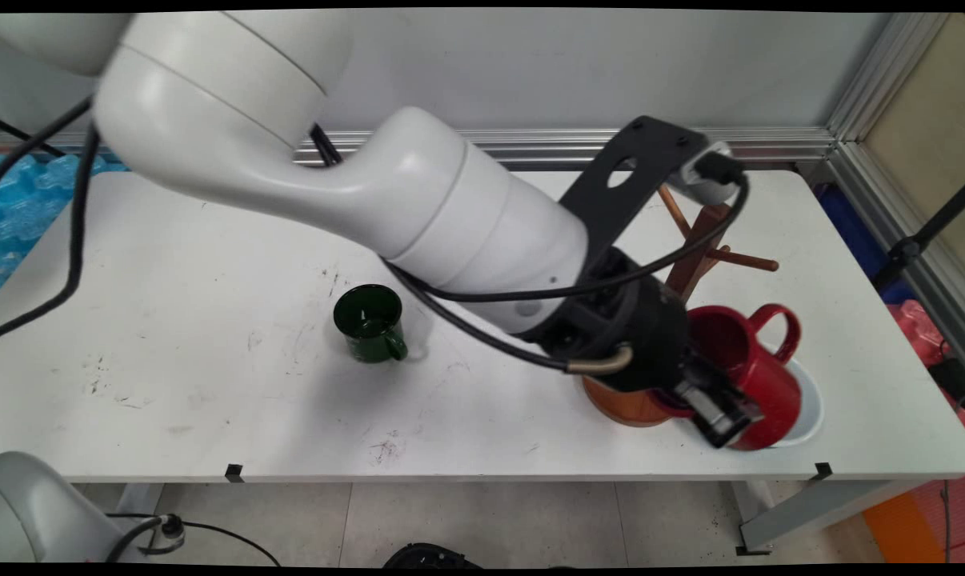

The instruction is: Place the picked object on the table

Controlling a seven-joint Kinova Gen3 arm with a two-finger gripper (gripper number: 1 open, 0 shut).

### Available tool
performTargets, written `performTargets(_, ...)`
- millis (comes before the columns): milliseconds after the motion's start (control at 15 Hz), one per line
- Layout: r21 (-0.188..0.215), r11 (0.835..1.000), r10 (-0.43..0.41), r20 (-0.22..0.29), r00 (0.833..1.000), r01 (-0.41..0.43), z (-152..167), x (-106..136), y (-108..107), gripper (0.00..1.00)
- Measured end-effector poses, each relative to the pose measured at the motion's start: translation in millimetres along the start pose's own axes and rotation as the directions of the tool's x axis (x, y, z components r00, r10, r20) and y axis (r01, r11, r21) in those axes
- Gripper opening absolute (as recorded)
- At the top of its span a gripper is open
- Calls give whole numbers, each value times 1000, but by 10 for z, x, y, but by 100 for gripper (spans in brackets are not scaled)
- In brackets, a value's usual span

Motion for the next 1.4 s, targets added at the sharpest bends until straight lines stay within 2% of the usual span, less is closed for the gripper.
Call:
performTargets(133, 1, 1000, 16, 52, 999, -16, -163, -58, 30, 0)
performTargets(467, 20, 999, 41, 126, 991, -44, -416, -131, 22, 0)
performTargets(800, 94, 989, 86, 231, 969, -110, -741, -192, -117, 0)
performTargets(1067, 168, 971, 112, 303, 946, -169, -972, -183, -265, 0)
performTargets(1400, 271, 928, 141, 378, 915, -255, -1190, -71, -526, 0)
